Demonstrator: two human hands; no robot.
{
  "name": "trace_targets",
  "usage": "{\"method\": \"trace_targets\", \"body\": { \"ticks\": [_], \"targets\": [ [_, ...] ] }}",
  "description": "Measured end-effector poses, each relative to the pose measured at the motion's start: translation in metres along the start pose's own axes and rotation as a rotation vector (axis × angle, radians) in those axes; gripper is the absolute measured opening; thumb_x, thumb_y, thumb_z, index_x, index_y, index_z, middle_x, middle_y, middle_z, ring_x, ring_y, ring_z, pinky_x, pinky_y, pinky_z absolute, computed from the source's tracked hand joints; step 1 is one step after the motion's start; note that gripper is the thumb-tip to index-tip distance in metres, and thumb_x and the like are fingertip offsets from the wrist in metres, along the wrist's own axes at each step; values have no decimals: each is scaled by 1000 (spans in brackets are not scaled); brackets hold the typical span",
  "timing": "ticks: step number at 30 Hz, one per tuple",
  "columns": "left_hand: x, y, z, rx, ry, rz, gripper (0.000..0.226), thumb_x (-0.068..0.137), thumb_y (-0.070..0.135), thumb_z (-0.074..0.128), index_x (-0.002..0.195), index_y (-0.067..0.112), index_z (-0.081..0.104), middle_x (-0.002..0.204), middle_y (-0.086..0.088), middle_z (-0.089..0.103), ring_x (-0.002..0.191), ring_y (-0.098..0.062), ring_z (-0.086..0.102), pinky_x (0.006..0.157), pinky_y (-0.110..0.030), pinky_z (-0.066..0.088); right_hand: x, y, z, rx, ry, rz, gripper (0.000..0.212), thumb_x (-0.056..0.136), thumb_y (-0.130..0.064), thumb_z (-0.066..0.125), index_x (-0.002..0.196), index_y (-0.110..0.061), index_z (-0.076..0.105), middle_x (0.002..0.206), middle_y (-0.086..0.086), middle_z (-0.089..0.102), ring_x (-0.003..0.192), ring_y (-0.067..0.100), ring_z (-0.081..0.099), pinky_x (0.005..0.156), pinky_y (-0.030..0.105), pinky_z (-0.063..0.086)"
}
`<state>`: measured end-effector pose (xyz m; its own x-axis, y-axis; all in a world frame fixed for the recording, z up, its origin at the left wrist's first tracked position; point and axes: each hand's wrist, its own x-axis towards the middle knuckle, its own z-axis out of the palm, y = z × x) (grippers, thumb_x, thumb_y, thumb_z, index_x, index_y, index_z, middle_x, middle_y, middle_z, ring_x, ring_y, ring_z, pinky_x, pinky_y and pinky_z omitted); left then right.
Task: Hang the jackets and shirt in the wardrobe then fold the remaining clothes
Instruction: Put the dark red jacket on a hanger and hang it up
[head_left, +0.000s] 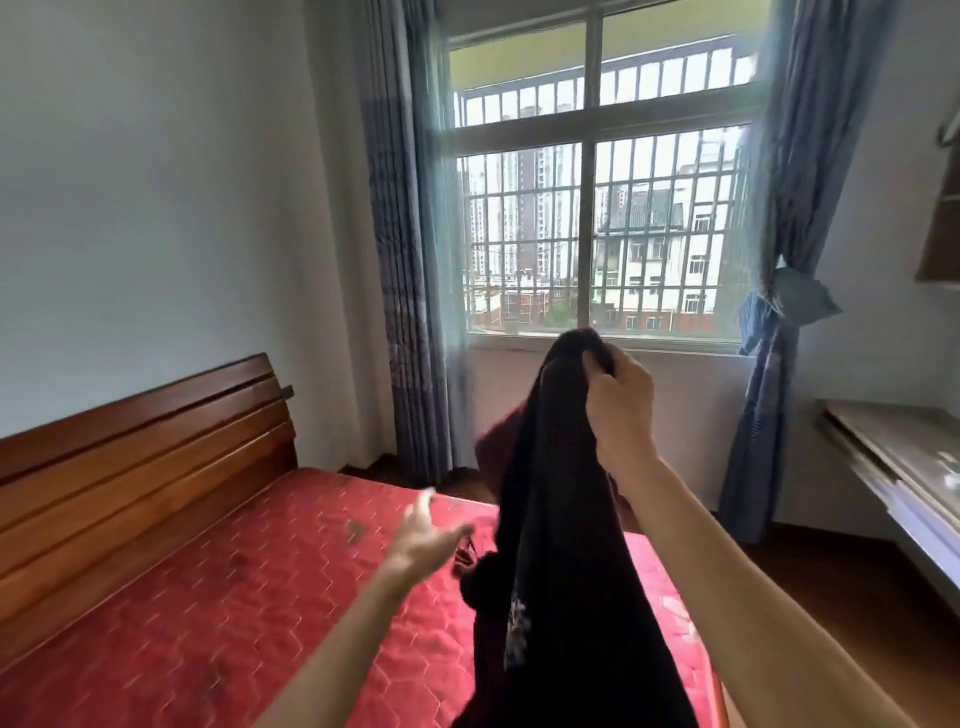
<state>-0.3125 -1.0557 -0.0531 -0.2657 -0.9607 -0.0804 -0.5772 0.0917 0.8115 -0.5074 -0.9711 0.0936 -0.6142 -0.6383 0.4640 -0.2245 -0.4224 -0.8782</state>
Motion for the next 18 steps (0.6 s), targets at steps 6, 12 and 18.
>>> {"method": "trace_targets", "body": {
  "ticks": [6,12,18],
  "targets": [
    [-19,-105,73,-189,-311,-112,117,72,57,80,155,7,14,150,-6,40,131,-12,46,107,-15,38,-14,-6,23,158,-104,132,29,98,-8,57,83,-28,71,85,-6,73,83,12,67,64,16,54],
    [18,-93,94,-399,-17,155,116,57,71,79,148,27,21,152,-1,37,143,-25,33,115,-43,35,-17,-33,8,236,-161,200,18,96,-9,60,95,-17,76,86,-1,77,73,10,73,62,23,58],
    [48,-49,61,-141,208,156,129,54,76,70,156,15,20,115,-7,66,103,-29,66,78,-38,54,-9,-58,-16,253,-115,174,16,94,-10,61,101,-9,75,90,5,77,72,13,74,59,22,56]
  ]
}}
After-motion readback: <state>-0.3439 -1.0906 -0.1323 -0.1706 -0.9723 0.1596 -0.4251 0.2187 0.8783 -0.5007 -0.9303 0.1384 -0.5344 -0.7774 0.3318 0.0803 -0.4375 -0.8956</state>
